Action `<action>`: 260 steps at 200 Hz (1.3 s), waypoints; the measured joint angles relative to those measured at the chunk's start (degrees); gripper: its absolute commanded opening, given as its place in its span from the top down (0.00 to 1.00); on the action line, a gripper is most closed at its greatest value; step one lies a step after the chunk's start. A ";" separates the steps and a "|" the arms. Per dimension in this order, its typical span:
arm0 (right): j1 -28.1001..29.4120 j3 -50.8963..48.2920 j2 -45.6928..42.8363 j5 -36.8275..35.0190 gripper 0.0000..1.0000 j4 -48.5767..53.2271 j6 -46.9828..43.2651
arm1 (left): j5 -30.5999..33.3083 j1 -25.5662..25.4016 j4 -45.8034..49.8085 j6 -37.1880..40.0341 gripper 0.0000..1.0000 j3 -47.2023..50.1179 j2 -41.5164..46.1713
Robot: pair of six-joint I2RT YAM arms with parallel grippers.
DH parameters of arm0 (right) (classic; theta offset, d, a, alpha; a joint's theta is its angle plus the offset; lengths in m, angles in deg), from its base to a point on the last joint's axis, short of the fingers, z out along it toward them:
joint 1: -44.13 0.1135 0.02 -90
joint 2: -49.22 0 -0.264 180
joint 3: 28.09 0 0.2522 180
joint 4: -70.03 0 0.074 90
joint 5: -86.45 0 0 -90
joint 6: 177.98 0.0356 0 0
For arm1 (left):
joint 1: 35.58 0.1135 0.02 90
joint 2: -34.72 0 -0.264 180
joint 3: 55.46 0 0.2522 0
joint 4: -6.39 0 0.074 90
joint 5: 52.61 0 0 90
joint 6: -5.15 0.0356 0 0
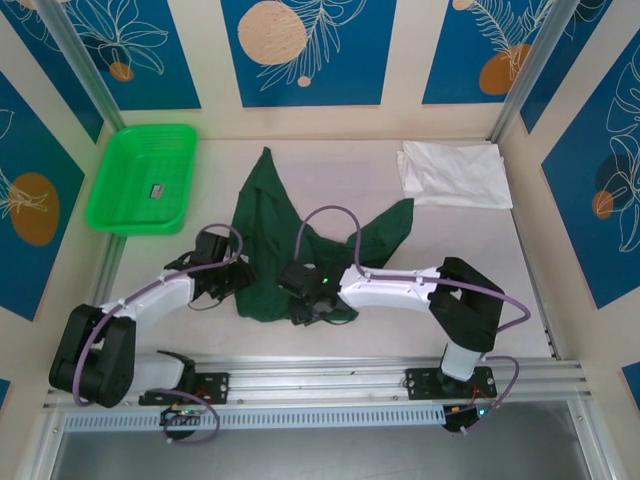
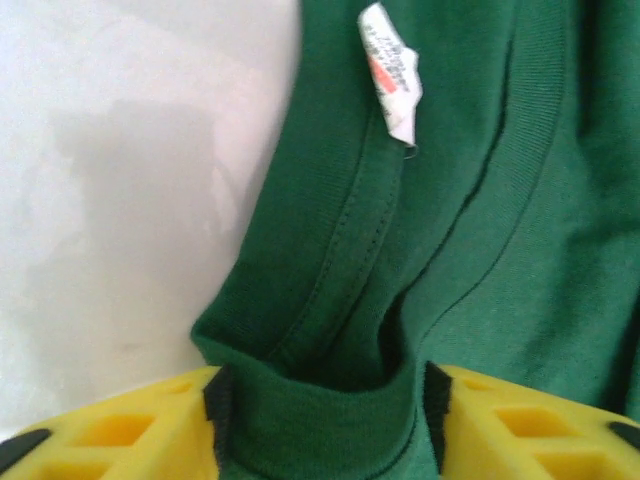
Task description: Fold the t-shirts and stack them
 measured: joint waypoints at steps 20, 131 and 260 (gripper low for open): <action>1.14 0.66 1.38 -1.03 0.51 0.79 1.01 | 0.09 -0.02 -0.98 1.60 0.65 0.00 0.00; 1.73 2.38 5.92 -2.82 0.87 2.91 4.85 | 4.11 -0.50 -2.97 6.08 1.00 1.07 0.00; -19.28 -2.21 -18.73 14.05 0.94 -0.15 -1.29 | 20.11 -0.81 3.28 5.51 1.00 1.36 7.91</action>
